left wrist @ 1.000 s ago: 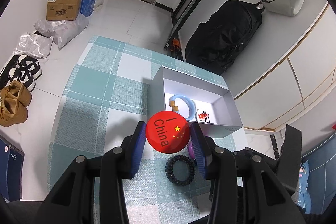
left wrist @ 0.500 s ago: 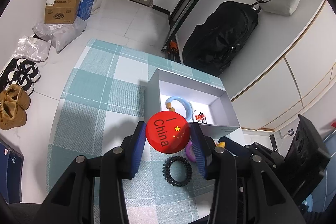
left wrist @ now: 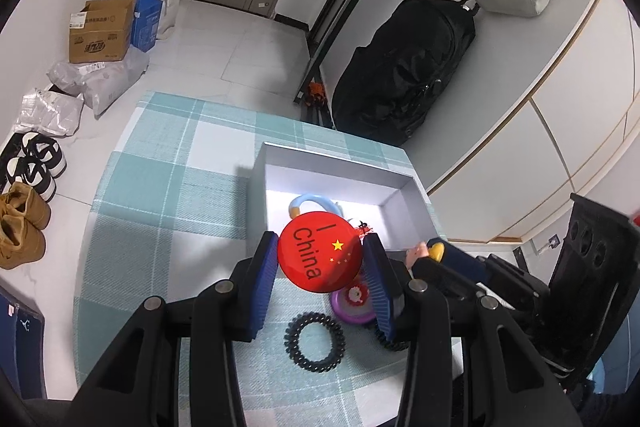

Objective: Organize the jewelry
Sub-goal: 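Grasp the yellow-haired doll figure with the right tool while the left tool holds the red badge, then lower the red badge and doll figure into the box and open both tools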

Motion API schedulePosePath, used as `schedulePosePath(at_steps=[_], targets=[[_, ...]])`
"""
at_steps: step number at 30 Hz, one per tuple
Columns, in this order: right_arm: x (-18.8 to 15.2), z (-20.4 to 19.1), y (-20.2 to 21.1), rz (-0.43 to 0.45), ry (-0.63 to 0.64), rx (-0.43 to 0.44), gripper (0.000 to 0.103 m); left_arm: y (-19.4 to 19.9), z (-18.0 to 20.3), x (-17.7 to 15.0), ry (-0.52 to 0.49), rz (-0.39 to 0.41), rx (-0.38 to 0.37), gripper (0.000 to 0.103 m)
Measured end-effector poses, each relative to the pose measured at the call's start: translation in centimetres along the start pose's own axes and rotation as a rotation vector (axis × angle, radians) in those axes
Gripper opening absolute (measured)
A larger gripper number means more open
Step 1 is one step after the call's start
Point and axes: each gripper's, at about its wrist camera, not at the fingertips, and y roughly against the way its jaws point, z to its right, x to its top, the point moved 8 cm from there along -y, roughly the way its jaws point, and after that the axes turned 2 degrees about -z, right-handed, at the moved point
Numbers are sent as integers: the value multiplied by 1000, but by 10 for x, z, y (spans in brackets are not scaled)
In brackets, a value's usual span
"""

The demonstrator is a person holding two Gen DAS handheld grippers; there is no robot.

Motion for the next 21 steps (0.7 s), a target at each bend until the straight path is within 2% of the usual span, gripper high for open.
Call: schedulePosePath(at_steps=[7, 21], targets=[[18, 17, 3, 10, -75, 34, 33, -8, 19, 14, -39, 8, 13, 37], [38, 51, -16, -28, -204, 90, 33, -46, 27, 28, -27, -71, 26, 37]])
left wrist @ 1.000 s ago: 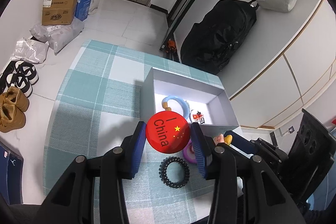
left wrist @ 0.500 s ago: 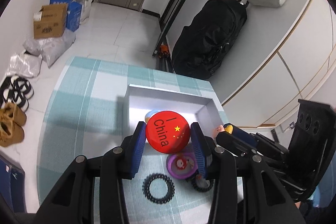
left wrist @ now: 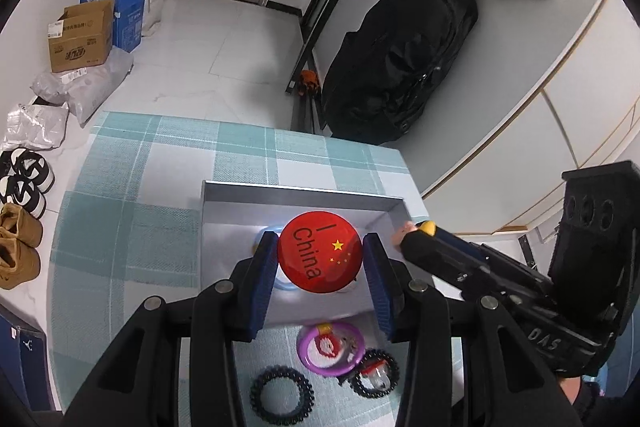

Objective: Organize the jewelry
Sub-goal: 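Lower the red badge and doll figure into the box and open both tools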

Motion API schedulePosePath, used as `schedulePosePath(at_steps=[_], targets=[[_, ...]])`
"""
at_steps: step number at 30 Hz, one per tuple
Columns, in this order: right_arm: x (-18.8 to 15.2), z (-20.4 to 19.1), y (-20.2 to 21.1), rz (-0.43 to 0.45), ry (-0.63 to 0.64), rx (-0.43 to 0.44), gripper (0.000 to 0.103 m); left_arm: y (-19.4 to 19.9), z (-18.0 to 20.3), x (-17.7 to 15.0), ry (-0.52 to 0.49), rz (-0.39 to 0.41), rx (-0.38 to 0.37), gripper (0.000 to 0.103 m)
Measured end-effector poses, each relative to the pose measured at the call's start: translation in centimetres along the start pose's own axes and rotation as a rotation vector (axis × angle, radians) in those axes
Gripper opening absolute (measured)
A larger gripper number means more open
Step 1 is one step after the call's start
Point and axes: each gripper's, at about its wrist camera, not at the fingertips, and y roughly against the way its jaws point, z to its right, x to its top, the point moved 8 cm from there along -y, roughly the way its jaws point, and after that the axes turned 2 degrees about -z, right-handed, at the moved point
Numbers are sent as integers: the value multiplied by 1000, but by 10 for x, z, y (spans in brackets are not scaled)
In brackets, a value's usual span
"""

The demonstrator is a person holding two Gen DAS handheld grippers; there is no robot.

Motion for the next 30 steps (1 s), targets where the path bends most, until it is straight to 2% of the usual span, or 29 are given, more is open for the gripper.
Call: schedulePosePath(at_steps=[3, 12, 21, 30], targets=[[3, 7, -5, -13, -22, 5, 33, -9, -2, 2, 25, -23, -15, 37], [5, 21, -16, -48, -82, 17, 33, -20, -2, 2, 17, -57, -22, 37], [2, 27, -23, -79, -90, 3, 33, -30, -5, -1, 30, -88, -10, 37], [1, 24, -22, -69, -71, -19, 35, -29, -2, -2, 25, -89, -38, 37]])
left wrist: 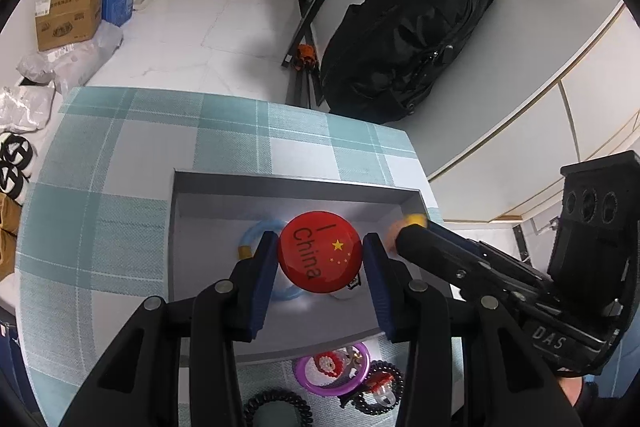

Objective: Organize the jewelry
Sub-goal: 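Lower the red badge and doll figure into the box and open both tools, then withdraw both tools from the box back over the table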

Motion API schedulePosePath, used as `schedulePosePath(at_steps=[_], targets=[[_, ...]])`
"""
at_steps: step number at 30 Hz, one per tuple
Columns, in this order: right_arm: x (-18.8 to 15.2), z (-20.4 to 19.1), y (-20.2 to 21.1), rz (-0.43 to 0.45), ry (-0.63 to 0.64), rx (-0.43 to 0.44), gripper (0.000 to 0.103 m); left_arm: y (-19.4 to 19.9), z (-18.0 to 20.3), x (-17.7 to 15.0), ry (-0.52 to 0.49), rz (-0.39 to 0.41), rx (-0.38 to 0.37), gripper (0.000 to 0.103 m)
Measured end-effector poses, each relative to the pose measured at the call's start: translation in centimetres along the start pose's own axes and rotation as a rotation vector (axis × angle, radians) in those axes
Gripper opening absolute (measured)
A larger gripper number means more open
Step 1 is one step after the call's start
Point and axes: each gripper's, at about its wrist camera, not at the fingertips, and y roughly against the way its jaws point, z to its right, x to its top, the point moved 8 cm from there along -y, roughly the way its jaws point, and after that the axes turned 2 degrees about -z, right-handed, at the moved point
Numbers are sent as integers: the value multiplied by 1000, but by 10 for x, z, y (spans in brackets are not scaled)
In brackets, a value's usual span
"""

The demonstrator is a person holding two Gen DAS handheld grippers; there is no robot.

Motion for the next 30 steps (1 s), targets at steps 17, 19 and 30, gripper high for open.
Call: schedulePosePath(at_steps=[17, 19, 30], targets=[[5, -3, 22, 64, -1, -19, 63, 14, 4, -4, -23, 30, 30, 57], [5, -5, 25, 74, 5, -20, 65, 17, 2, -6, -21, 36, 59, 57], [-7, -14, 40, 103, 32, -21, 80, 34, 0, -16, -40, 94, 111, 59]])
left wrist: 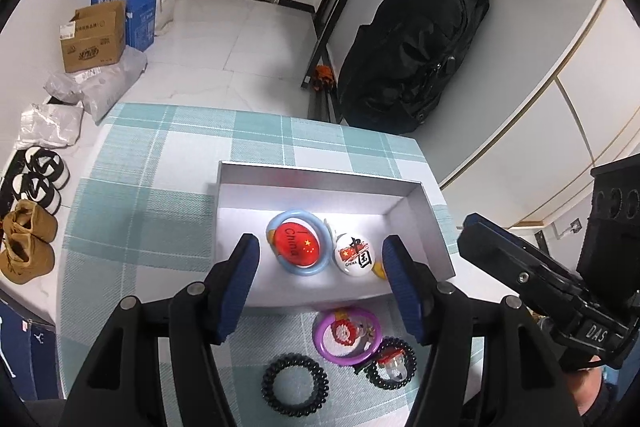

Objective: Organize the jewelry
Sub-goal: 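Withdraw both tools from the box back over the table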

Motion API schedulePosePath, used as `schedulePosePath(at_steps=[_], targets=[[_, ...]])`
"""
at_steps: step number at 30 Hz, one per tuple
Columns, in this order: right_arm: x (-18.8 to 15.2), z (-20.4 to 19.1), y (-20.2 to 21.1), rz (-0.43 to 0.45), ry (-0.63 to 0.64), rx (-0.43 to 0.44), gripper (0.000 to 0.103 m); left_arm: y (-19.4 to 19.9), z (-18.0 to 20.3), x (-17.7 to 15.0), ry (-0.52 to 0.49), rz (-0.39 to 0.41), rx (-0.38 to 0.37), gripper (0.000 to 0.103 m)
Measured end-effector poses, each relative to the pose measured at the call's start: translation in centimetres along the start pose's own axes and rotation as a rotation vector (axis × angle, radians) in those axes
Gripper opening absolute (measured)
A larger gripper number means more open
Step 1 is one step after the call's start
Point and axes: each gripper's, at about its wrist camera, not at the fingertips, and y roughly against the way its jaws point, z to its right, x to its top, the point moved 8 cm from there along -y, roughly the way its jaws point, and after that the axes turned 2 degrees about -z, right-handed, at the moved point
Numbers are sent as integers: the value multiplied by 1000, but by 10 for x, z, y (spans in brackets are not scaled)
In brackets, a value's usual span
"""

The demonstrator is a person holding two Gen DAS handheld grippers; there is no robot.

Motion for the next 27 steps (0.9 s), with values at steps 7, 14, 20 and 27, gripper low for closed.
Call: schedulePosePath(at_steps=[7, 14, 20, 27], targets=[[-17, -1, 12, -2, 26, -46, 88, 18, 2, -8, -47, 71, 47, 71], [-33, -3, 25, 12, 49, -82, 100, 30, -1, -25, -78, 112, 82, 74], [-46, -10, 27, -10, 100, -115, 103, 32, 2, -41, -119, 105, 115, 83], [-61, -13, 30, -30, 128, -155, 103, 31, 0, -63, -153, 65, 132, 83]])
